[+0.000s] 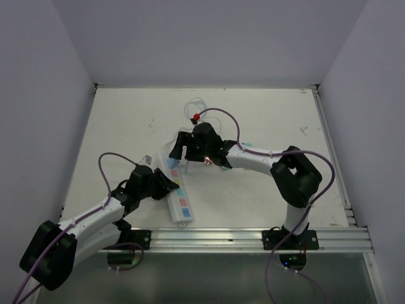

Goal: Pull the plug off the socket

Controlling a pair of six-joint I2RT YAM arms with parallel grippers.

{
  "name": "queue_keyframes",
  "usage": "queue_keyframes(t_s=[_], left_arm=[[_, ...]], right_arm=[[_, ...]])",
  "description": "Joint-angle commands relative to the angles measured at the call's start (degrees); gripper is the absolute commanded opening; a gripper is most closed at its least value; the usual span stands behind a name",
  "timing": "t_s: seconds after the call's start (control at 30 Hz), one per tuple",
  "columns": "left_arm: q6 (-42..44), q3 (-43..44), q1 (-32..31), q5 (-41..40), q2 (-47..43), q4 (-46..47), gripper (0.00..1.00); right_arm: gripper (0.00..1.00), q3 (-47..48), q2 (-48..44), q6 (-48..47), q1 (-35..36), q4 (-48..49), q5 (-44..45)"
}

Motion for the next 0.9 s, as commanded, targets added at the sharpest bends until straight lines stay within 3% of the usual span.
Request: queue_keyframes(t_s=[0.0, 0.2, 0.33, 0.4, 0.5, 0.6, 0.73, 0.87], left_arm=[[4.6, -0.4, 0.0, -0.8, 0.1, -3.6, 0.0], [4.7, -0.3, 0.0, -0.2, 0.7, -2.9, 0.0], [4.9, -0.1, 0.0, -0.3, 0.7, -2.9, 0.01], [4.9, -0.1, 0.0, -0.4, 0.5, -2.5, 0.11], [4.7, -0.1, 0.0, -0.1, 0.0, -2.0, 0.24], [4.4, 0.5, 0.0, -0.3, -0.4, -1.4, 0.39], [4.3, 2.0, 0.1, -0.5, 0.6, -1.1, 0.55], [4.2, 4.3, 0.1, -1.0, 2.3, -0.3, 0.59]], right_arm=[[0.81, 4.2, 2.3, 1.9, 0.9, -1.1, -2.3], [0.67, 4.4, 6.0, 4.0, 1.4, 1.7, -5.3], [0.49, 4.1, 7.1, 4.3, 1.6, 2.9, -6.5], [0.4, 3.2, 7.0, 4.3, 1.6, 3.5, -6.6], [0.13, 1.8, 6.6, 4.3, 1.6, 4.4, -6.7], [0.0, 0.1, 5.5, 4.3, 1.5, 5.2, -7.1], [0.0, -2.3, 4.3, 4.3, 1.8, 6.7, -7.6], [0.0, -3.6, 3.0, 4.3, 2.7, 7.5, -7.8]])
